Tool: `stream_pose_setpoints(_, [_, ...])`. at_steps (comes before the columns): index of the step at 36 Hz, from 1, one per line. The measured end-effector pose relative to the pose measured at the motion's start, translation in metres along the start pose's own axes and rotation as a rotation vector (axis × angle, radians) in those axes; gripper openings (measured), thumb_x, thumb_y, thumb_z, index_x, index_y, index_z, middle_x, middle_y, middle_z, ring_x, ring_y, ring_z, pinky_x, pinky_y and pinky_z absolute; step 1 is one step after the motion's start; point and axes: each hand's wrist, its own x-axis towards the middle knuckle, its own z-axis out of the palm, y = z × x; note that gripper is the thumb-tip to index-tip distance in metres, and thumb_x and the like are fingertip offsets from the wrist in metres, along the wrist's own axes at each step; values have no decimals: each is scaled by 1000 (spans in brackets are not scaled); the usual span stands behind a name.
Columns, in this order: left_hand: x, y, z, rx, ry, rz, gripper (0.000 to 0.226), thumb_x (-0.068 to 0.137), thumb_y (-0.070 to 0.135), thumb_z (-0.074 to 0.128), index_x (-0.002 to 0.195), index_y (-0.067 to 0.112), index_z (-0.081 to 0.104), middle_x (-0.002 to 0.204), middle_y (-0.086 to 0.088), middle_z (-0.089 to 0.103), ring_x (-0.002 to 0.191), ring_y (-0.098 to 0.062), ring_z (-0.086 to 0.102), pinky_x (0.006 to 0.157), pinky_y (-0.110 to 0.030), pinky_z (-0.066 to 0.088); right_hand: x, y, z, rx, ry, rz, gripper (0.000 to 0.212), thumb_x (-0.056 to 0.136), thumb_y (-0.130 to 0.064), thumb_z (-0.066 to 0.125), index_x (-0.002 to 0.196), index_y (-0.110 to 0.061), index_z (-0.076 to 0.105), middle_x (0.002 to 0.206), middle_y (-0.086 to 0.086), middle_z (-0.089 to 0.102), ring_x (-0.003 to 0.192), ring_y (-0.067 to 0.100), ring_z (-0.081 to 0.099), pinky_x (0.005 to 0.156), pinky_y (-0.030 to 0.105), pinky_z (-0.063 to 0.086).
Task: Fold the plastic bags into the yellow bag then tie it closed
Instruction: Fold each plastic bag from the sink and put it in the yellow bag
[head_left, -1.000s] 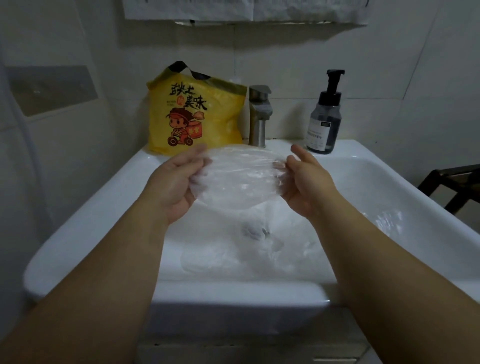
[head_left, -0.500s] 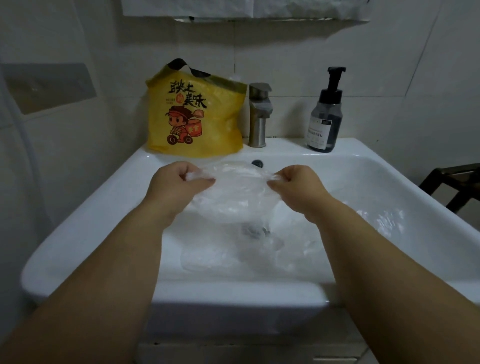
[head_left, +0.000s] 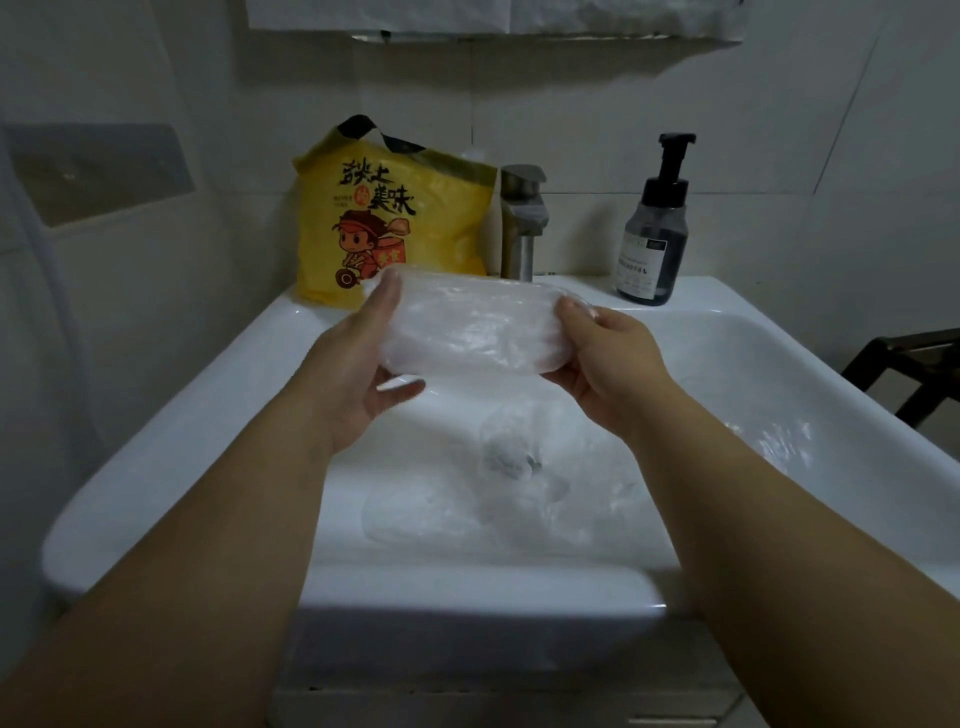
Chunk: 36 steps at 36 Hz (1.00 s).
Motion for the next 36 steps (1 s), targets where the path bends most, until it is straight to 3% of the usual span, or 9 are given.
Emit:
stream_pose_setpoints(2, [-3, 1, 1, -29, -129, -119, 88, 54, 63, 83, 127, 23, 56, 126, -6, 57, 99, -23, 68, 67, -34, 59, 0, 0, 1, 3, 29, 3, 19, 99, -18, 50, 110, -6, 59, 101, 11, 68, 92, 24, 68, 76, 35, 59])
stream_pose_setpoints(7, [-3, -3, 1, -17, -124, -67, 13, 77, 10, 70, 84, 9, 59, 75, -3, 58, 57, -5, 59, 52, -16, 53, 1, -2, -3, 83, 64, 27, 24, 99, -19, 50, 117, -4, 58, 97, 8, 66, 88, 20, 66, 73, 33, 58])
stream_pose_setpoints(11, [4, 2, -7, -247, -29, -8, 9, 88, 13, 65, 79, 14, 60, 65, 4, 58, 55, -2, 57, 51, -14, 50, -1, -6, -5, 124, 11, 63, 15, 98, -18, 53, 97, -5, 59, 83, 9, 59, 73, 17, 59, 61, 26, 57])
stream_pose_setpoints(15, [6, 4, -10, -368, 41, -8, 4, 91, 20, 61, 90, 20, 65, 80, 5, 71, 83, -9, 65, 71, -28, 53, -5, -9, -2, 21, -202, 169, 9, 95, -13, 56, 88, -7, 55, 81, 7, 54, 63, 15, 53, 60, 25, 56])
stream_pose_setpoints(19, [5, 7, -9, -529, 10, -1, 17, 97, 18, 54, 110, 12, 64, 99, -6, 74, 83, -18, 73, 59, -28, 57, -11, -7, 2, -124, -408, 315, 6, 89, -2, 58, 94, -4, 55, 84, 10, 57, 66, 19, 58, 58, 26, 55])
stream_pose_setpoints(26, [7, 6, -4, -443, 75, 124, 22, 99, 20, 52, 116, 11, 62, 97, -1, 74, 78, -8, 72, 60, -19, 55, -14, -4, 7, -222, -413, 357, 6, 87, 3, 60, 94, 4, 60, 72, 11, 56, 53, 12, 57, 53, 18, 54])
stream_pose_setpoints(29, [3, 9, -6, -395, -142, 157, 65, 89, 59, 53, 139, 18, 50, 131, -7, 62, 115, -20, 63, 92, -36, 54, -14, -3, 12, -155, -374, 296, 3, 90, -1, 59, 88, 1, 62, 74, 10, 57, 53, 12, 58, 53, 19, 54])
stream_pose_setpoints(32, [-5, -2, 6, -127, -353, -30, 115, 43, 75, 79, 139, 19, 48, 129, -8, 63, 119, -24, 60, 99, -47, 46, -17, -2, 20, -58, -384, 250, 10, 92, -1, 55, 85, 0, 62, 63, 7, 61, 50, 10, 57, 51, 17, 53])
stream_pose_setpoints(36, [-13, -19, 32, 205, -350, -88, 39, 72, 39, 79, 102, 15, 71, 94, -5, 73, 85, -15, 70, 80, -31, 55, -22, 6, 27, -156, -398, 178, 16, 93, 7, 48, 87, 4, 62, 72, 12, 64, 56, 14, 62, 52, 18, 52])
